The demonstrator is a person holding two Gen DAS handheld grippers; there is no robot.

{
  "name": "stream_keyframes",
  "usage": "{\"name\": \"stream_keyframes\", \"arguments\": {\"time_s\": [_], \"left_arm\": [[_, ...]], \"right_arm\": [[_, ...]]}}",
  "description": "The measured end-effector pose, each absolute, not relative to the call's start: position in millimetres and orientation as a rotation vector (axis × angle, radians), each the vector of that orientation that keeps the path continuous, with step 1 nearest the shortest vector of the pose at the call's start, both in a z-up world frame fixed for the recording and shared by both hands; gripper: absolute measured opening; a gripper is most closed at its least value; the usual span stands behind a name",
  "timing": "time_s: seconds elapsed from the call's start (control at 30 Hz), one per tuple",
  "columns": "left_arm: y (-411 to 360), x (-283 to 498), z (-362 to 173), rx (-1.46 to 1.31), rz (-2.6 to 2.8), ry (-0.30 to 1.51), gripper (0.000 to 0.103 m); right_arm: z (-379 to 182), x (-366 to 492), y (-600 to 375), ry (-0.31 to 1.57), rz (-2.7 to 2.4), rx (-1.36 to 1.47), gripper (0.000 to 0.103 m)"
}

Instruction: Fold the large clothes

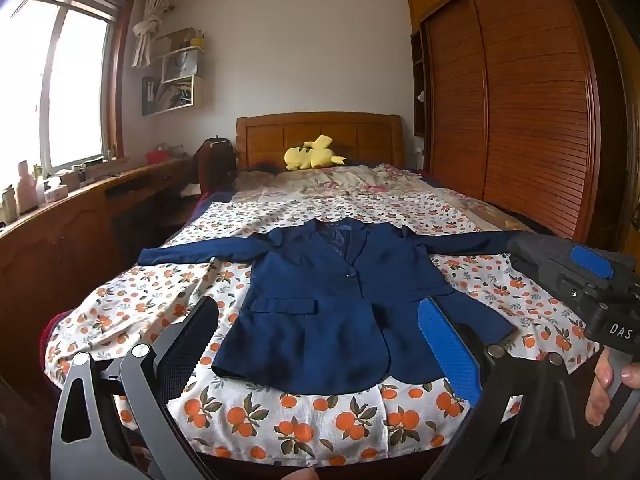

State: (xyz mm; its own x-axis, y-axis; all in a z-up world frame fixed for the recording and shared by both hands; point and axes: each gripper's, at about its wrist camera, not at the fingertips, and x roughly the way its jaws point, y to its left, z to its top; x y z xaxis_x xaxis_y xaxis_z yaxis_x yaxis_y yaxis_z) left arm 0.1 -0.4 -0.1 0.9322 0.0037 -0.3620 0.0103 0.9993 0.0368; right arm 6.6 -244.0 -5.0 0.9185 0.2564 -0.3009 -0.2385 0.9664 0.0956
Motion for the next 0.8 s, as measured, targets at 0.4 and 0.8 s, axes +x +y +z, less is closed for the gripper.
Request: {"name": "stream_keyframes", "arguments": {"time_s": [0.4,0.8], "left_arm": [[-0.2,0.4,-0.2,0.036,-0.005,0.375,0.101],[1.4,-0.3,1.6,0.038,-0.008,0.371,0.101]], "right_arm": [[-3.5,4.1,-242.2,0.316,0.255,0.059,0.096],[-2.8,2.8,-243.6,0.316,0.258,0.063,0.096]]}}
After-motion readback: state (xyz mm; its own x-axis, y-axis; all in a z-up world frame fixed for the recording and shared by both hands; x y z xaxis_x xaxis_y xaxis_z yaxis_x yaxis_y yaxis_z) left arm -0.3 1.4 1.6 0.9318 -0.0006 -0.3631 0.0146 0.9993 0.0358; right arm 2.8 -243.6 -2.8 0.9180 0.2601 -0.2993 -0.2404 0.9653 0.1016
